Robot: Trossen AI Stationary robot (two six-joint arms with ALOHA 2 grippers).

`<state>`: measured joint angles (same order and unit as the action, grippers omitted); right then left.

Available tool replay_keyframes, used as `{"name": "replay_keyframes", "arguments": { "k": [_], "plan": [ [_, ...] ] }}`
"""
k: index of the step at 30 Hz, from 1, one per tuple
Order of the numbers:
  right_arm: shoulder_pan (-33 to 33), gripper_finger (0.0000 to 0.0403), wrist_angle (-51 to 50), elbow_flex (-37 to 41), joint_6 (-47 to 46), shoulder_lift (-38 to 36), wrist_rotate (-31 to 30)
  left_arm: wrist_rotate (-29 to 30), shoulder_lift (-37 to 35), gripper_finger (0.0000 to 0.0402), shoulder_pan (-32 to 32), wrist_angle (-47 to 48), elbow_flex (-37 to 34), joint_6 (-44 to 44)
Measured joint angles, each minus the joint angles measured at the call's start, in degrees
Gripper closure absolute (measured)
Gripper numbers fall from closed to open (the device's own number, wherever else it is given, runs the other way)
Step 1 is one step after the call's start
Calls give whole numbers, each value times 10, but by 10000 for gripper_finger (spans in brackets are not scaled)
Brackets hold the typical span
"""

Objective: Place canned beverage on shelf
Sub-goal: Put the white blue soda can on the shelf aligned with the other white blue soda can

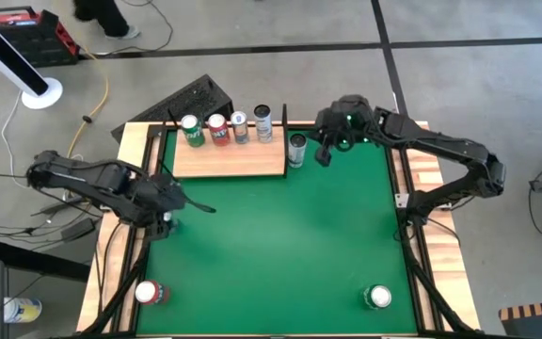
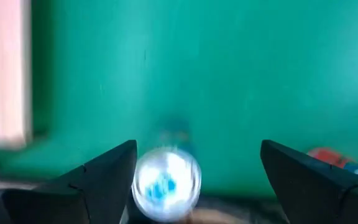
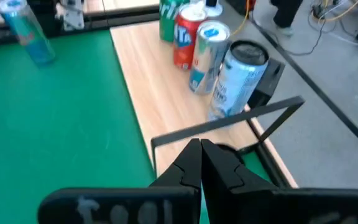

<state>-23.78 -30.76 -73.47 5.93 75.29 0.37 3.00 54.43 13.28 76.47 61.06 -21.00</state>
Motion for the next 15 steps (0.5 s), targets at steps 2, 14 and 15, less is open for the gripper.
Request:
{"name": "replay_keyframes", "arguments": {
  "k": [2,14,15],
  "plan": [
    [-6,374,11,0,3,0,9,22,-1,74,-6,-40,22,53],
    [-58,216,48,0,78,73,153,113,-82,74,-85,-509,-90,348],
    [-62,196,48,0,88,80,157,110,-94,74,-96,-534,-111,351]
  ]
}}
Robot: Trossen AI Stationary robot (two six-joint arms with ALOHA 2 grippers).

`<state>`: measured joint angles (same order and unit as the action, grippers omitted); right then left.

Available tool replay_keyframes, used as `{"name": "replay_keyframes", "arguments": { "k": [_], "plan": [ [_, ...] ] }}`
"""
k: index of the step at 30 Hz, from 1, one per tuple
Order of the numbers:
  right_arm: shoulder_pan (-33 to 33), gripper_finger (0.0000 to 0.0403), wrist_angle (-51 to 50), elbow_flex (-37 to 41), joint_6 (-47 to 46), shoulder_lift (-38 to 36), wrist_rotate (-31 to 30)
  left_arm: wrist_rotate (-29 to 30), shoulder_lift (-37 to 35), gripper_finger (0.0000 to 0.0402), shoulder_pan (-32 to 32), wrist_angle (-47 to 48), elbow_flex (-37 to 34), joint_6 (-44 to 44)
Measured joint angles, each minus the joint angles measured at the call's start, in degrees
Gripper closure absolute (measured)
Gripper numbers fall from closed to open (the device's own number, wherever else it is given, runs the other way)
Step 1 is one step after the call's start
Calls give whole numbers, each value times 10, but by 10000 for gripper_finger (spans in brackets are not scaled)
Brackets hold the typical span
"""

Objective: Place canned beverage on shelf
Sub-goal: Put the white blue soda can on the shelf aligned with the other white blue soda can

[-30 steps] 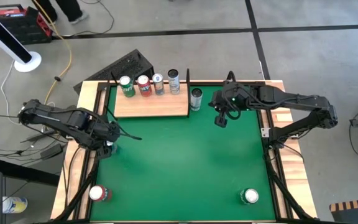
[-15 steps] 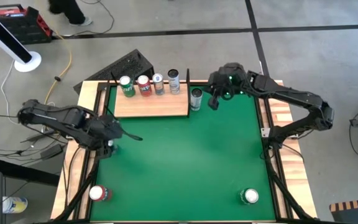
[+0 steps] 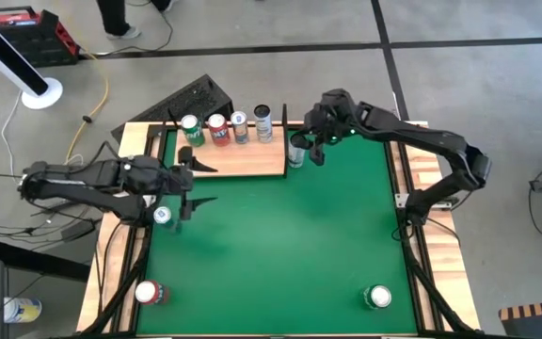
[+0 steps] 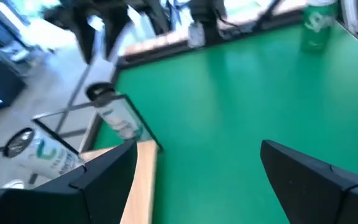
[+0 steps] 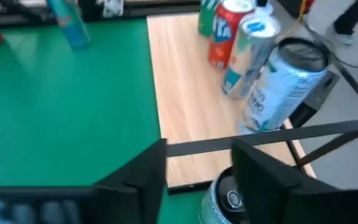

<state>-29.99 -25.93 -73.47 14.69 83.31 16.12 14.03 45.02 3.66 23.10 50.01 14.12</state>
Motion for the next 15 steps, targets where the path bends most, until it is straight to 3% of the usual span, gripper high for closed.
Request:
{"name": "replay_keyframes", "arguments": {
  "k": [7,15],
  "plan": [
    [-26,101,8,-1,24,22,2,-34,-67,74,-47,-68,-78,-15],
    [-54,72,-14,-1,32,23,8,-59,-85,74,-49,-64,-81,-20]
  ]
}}
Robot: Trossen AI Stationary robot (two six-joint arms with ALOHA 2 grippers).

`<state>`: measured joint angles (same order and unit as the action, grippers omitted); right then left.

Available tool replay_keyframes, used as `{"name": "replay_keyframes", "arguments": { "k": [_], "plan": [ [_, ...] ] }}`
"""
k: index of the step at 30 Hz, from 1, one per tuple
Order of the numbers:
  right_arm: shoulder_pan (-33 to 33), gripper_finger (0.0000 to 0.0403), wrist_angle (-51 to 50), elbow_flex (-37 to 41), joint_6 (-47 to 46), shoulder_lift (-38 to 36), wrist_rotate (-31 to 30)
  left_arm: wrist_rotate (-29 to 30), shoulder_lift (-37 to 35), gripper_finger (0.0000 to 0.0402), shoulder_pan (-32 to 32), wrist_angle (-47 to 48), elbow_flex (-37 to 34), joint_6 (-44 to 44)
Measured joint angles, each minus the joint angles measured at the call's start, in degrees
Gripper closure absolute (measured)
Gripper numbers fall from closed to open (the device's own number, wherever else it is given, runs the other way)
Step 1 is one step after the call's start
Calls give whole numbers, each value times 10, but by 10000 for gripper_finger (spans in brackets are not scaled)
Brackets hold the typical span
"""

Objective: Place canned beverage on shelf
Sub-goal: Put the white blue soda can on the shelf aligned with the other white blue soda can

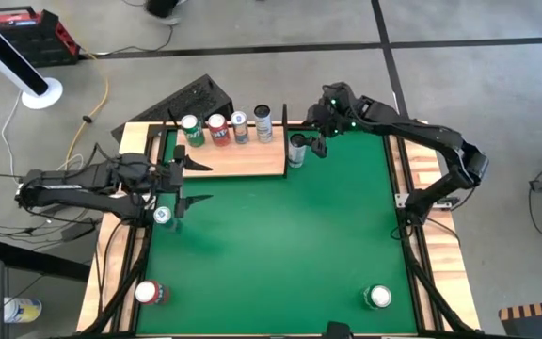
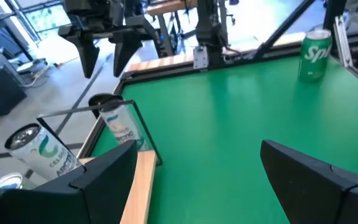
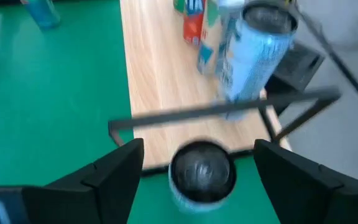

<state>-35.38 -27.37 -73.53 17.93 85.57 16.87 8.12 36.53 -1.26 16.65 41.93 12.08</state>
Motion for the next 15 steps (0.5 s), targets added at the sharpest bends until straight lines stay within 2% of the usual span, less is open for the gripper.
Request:
{"name": "replay_keyframes", "arguments": {
  "k": [8,15],
  "plan": [
    [-15,40,13,-1,15,45,8,-3,14,74,0,6,0,12],
    [-19,38,19,0,16,85,-5,-3,18,75,0,16,0,11]
  ]
}}
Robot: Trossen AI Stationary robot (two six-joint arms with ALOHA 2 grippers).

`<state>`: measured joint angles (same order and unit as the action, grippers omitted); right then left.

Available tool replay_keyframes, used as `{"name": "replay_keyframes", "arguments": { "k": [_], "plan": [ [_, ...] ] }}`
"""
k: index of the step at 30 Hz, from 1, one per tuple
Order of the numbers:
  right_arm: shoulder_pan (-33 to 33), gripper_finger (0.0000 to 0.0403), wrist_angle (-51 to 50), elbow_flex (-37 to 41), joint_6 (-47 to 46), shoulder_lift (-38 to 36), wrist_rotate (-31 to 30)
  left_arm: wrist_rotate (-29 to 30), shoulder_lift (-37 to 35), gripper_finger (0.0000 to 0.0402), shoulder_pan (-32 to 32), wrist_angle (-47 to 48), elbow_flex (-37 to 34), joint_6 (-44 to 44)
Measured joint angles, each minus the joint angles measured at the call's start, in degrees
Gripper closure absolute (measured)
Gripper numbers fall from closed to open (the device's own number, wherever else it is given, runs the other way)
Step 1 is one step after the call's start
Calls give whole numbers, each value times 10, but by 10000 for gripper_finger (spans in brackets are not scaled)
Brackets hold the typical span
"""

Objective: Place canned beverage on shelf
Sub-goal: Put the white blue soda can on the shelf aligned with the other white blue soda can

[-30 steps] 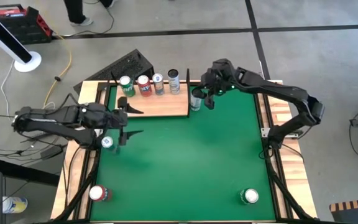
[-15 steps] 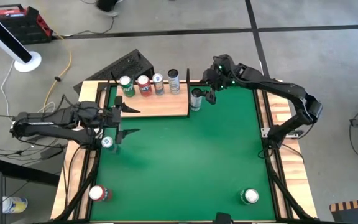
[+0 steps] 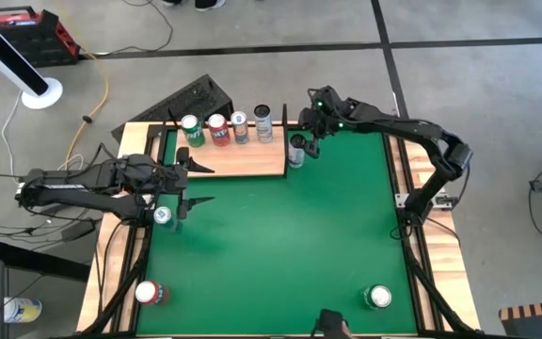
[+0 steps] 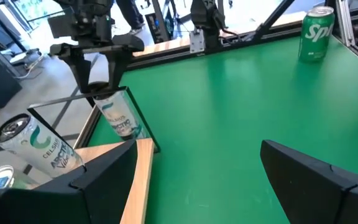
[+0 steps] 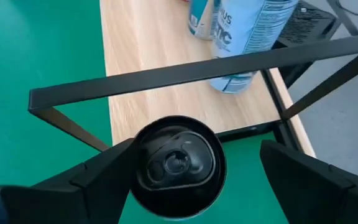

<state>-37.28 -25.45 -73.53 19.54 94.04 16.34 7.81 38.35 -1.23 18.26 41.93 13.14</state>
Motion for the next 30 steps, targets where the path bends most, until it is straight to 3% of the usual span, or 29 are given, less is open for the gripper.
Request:
{"name": "replay_keyframes", "arguments": {
  "k": [12,20,26,30],
  "plan": [
    [4,38,10,-2,-11,8,-1,0,0,75,0,4,0,5],
    [-4,38,10,-44,-29,-5,-16,1,0,75,0,5,0,7],
    [11,38,-48,-46,-45,-21,-16,1,0,75,0,26,0,5],
    [33,38,-57,-38,-56,-20,-63,1,0,75,0,25,0,6]
  ]
}}
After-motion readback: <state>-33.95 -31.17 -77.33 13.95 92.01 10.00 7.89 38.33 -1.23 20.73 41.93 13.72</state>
